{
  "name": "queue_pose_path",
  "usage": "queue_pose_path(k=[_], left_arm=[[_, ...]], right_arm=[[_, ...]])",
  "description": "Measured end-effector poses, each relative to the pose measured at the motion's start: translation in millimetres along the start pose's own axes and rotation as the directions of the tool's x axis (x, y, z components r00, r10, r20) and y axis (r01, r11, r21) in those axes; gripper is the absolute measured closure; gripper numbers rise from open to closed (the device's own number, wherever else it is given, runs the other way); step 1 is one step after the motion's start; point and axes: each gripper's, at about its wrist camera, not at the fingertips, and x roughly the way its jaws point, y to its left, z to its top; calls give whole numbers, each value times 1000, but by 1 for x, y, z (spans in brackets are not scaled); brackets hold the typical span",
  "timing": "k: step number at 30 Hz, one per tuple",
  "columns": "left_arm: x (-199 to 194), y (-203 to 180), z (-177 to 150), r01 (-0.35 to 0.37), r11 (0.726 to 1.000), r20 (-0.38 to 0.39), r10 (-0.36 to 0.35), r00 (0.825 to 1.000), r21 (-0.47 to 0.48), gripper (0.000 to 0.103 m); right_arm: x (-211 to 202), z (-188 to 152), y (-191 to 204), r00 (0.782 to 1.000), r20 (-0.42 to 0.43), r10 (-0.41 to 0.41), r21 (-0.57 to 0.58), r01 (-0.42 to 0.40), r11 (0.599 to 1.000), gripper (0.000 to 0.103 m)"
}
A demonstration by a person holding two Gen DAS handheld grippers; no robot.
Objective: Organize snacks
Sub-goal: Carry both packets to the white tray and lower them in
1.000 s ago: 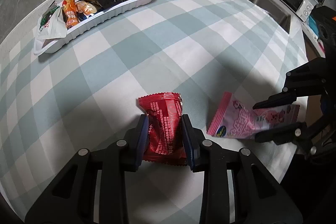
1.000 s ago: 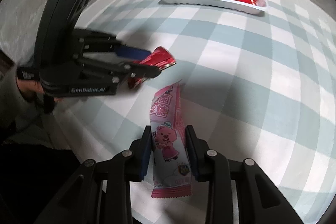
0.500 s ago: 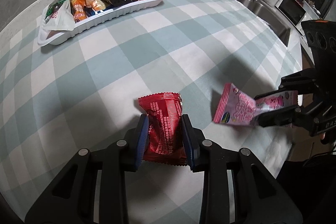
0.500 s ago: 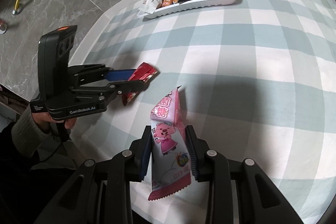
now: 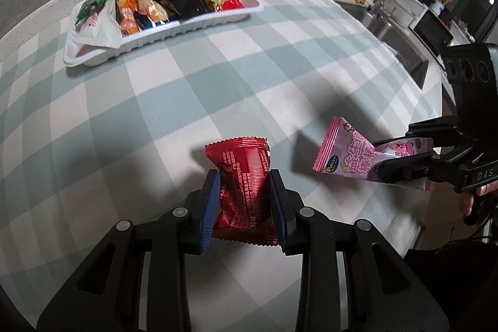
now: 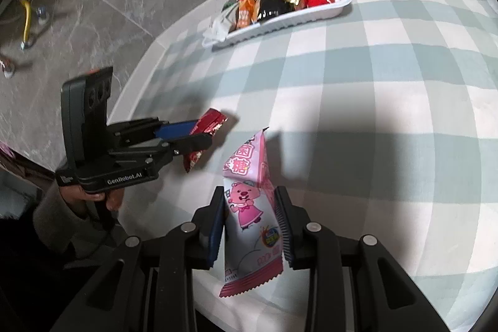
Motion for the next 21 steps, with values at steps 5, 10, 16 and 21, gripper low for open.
queue_pose_path(k=[5,10,16,21], left_arm=[[-9,5,11,15,1000,23,-14,1000,-25,74],[-18,13,24,28,998,46,-25,999,-51,74],[-27,23,41,36,997,75,-31,997,-69,74],[-31,33,53,37,996,91,-30,995,-84,74]], right_arm=[[-7,11,-2,999,27,23,22,-24,999,69],[-15,28,-4,997,57,58,50,-61,997,69],[-23,53,-5,994,92,65,53,-70,996,69],[-25,73,-5,991,110,71,51,-77,996,69]])
